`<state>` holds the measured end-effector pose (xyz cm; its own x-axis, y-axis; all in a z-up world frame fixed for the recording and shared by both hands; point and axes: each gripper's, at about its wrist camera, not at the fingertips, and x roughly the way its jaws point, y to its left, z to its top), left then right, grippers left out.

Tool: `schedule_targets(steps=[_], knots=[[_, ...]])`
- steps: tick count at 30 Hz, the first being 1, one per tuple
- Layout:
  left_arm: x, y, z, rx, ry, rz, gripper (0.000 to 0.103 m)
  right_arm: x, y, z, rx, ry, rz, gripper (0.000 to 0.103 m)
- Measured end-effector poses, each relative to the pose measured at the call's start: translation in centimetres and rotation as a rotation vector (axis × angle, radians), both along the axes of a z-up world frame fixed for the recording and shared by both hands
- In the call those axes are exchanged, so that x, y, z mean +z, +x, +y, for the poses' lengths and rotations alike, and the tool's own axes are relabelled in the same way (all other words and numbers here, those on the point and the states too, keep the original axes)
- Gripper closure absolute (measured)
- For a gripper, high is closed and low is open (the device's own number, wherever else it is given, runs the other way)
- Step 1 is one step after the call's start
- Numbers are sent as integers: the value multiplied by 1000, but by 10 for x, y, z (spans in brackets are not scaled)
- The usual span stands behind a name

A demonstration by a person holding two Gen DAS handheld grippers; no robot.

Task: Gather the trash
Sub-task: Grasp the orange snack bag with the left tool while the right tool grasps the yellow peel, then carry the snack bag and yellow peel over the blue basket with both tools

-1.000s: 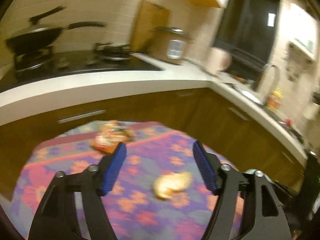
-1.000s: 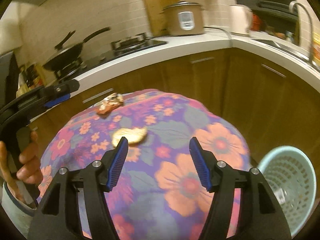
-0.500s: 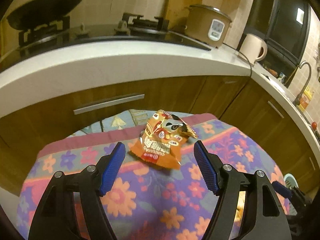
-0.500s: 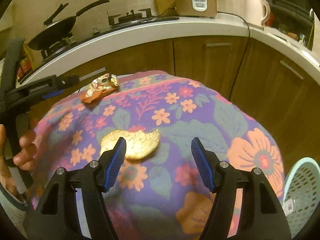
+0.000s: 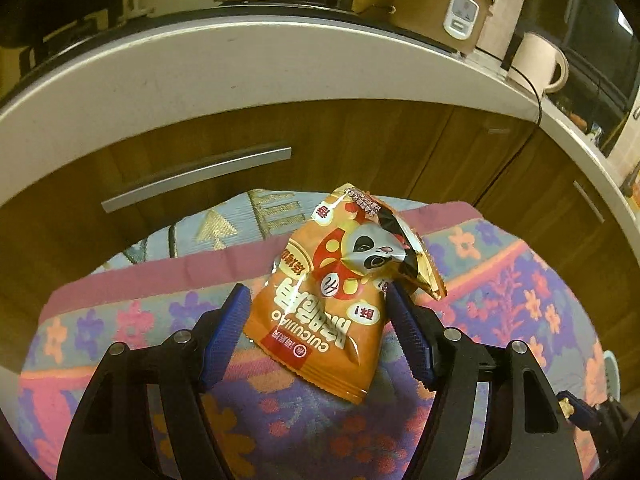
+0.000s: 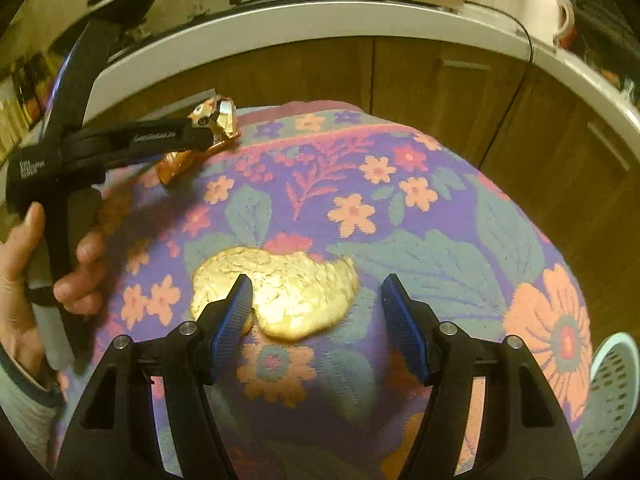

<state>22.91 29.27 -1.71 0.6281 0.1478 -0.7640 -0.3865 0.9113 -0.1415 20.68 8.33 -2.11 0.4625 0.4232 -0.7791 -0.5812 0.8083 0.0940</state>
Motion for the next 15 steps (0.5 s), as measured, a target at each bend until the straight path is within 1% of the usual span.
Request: schedule_targets(steps=[2, 3, 4, 5, 6, 8, 9, 10, 15], knots=[[2, -1, -2, -9, 5, -5, 43, 0, -2, 2, 15, 6, -3, 56], [2, -1, -4, -15, 13, -7, 46, 1, -3, 3, 25, 12, 0, 64], [3, -2, -6, -20, 22, -9, 59, 1, -4, 4, 34, 19, 2, 68], [3, -2, -10, -44, 24, -15, 67, 1, -5, 5, 41, 22, 1, 74], [4, -3, -14, -59, 31, -17, 73, 2, -6, 6, 47, 24, -1, 82], [5, -3, -22, -68, 76, -14, 75, 4, -9, 8, 61, 32, -6, 89], [5, -4, -25, -76, 89, -17, 76, 5, -11, 9, 61, 32, -11, 94], [6, -6, -26, -84, 90, -24, 77, 5, -11, 8, 58, 35, -16, 97], [10, -18, -31, -114, 54, -53, 81, 14, -14, -7, 51, 116, -15, 99]])
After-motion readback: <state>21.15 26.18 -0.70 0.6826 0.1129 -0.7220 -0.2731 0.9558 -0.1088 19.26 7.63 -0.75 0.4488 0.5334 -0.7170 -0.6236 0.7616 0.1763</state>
